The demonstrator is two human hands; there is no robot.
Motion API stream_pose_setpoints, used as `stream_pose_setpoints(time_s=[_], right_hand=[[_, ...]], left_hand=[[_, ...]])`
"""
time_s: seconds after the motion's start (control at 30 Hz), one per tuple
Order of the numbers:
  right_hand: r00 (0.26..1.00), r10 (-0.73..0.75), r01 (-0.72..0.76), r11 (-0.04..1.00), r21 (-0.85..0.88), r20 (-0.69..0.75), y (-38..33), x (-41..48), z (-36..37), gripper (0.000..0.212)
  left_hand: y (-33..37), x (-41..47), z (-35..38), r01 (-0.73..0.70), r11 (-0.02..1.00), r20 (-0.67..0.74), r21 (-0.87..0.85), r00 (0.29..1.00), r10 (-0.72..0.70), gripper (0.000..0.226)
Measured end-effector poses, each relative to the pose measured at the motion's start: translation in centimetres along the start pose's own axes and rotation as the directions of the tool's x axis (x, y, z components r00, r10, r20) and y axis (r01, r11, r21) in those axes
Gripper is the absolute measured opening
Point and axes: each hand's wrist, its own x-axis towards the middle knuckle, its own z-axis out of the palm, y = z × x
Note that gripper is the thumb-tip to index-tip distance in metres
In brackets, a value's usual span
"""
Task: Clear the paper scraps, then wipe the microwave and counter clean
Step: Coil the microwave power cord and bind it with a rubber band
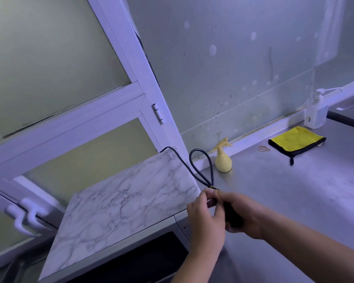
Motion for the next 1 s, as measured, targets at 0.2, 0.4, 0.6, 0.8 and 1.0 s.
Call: stream_pose_setpoints(time_s=[0.2,0.4,0.6,0.8,1.0], right_hand=[[0.991,0.015,0.001,0.992,0.123,-0.129,0.0,0.2,-1.3,0.029],[0.981,0.002,0.028,0.987,0.156,-0.193,-0.1,-0.1,-2.0,0.024],[0.980,-0.004,0.045,0.978,0.202,-0.197,-0.5,-0.1,-1.7,0.028],[0.968,-0.018,0.074,0.974,0.213,-0.251,-1.2,0.3,-2.4,0.037],[0.927,-0.236,0.260,0.965,0.046,-0.293,-0.5,0.7,-1.8,0.022]], left_hand=[[0.8,-0.9,0.5,0.174,0.966,0.010,-0.191,0.984,-0.176,0.013],[1.4,-0.2,0.4,0.261,0.943,0.137,-0.207,0.962,-0.236,0.005],[1.8,0.5,-0.6,0.119,0.983,0.170,-0.138,0.981,-0.095,0.014],[2.9,1.2,-3.8,0.013,0.961,0.252,-0.275,0.966,0.059,0.036],[3.2,3.6,-5.8,0.067,0.975,0.225,-0.210,0.974,-0.018,0.016]])
